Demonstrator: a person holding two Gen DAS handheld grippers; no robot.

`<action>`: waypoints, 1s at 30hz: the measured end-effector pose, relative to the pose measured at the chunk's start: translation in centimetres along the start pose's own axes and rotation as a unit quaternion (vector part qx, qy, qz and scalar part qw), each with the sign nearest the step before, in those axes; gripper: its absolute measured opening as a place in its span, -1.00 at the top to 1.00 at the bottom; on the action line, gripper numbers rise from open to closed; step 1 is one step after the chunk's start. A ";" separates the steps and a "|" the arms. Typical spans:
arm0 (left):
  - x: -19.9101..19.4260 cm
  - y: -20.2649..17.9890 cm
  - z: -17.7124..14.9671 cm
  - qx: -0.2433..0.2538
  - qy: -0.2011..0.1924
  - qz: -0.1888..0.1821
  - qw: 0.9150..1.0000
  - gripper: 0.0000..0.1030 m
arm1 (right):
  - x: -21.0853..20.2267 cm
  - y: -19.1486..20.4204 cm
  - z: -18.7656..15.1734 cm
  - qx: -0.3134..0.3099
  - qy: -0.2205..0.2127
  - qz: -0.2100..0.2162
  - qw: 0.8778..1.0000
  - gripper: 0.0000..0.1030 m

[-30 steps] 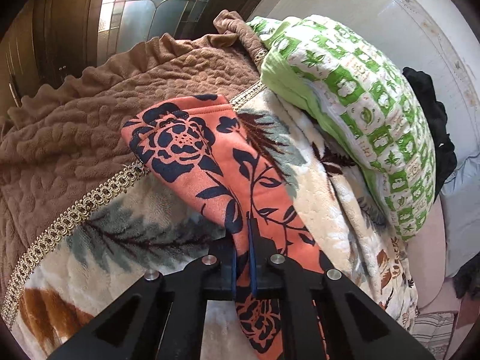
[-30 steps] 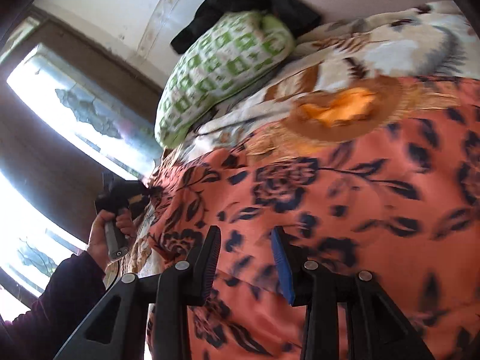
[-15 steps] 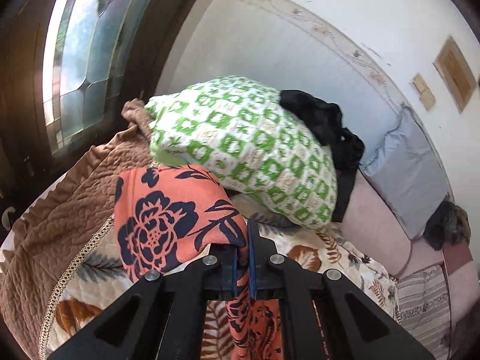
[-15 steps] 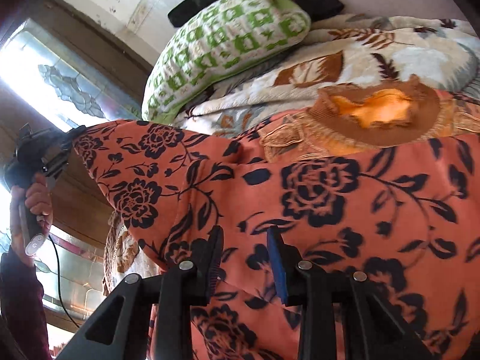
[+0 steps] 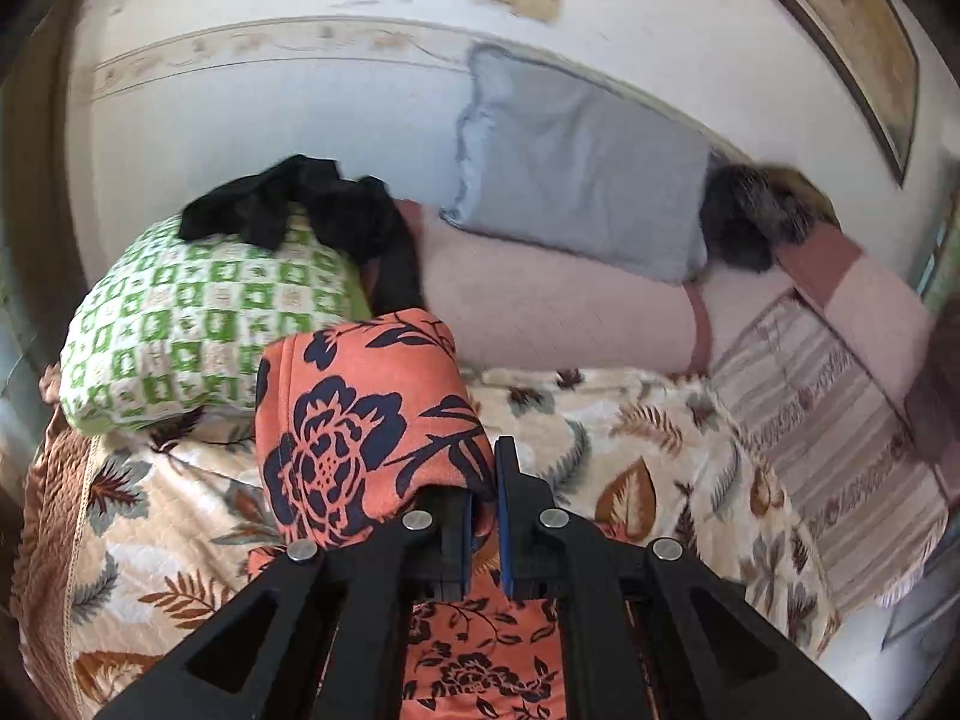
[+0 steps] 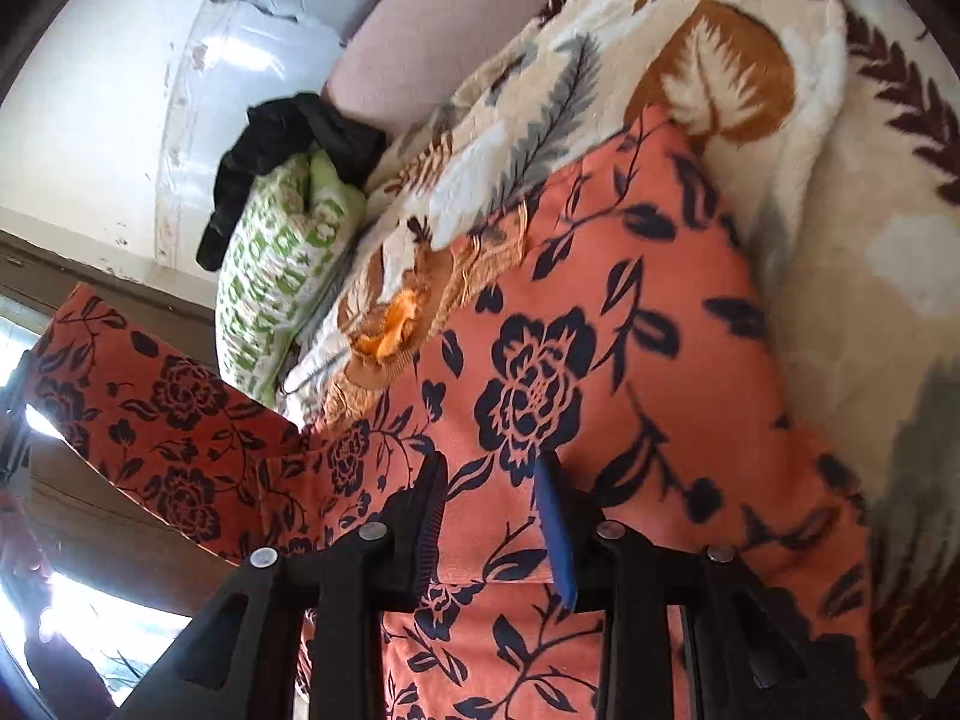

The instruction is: Fold small clothes

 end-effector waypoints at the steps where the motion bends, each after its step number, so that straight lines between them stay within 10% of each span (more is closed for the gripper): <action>1: 1.6 -1.6 -0.9 0.017 0.025 -0.001 1.000 0.61 | -1.2 -0.6 0.1 0.009 -0.009 0.012 1.000 0.32; 4: 4.5 -4.9 -4.1 0.047 0.069 -0.026 0.996 -0.29 | -4.1 -2.6 0.7 0.036 -0.028 0.029 0.999 0.23; 7: 4.5 -5.4 -6.7 0.063 0.072 -0.038 0.995 -0.32 | -6.3 -3.5 1.3 0.033 -0.044 0.019 0.998 -0.36; 14: 3.1 6.1 -11.8 -0.042 0.072 0.036 0.996 -0.38 | -6.9 -1.3 2.3 0.012 -0.059 0.016 0.998 -0.36; 19: 3.2 16.9 -17.8 -0.139 0.097 0.132 0.977 -0.38 | -3.9 4.7 2.1 -0.100 -0.062 -0.062 0.991 -0.35; 23: 4.5 21.0 -22.7 -0.173 0.127 0.176 0.961 -0.37 | -0.7 11.9 1.8 -0.263 -0.084 -0.164 0.947 -0.40; 27: 6.2 22.5 -26.6 -0.191 0.163 0.198 0.947 -0.39 | 5.8 16.3 0.7 -0.405 -0.053 -0.292 0.865 -0.41; 30: 5.8 22.7 -27.2 -0.199 0.139 0.185 0.952 -0.43 | 10.9 15.0 0.3 -0.454 -0.001 -0.382 0.805 -0.38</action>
Point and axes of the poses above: each gripper's, at about its wrist camera, not at the fingertips, and x roughly the way its jaws point, y to its left, z to its top, the point moved 8 cm from there along x, roughly the way its jaws point, and after that the axes turned 13 degrees about -z, right-handed, at the moved point
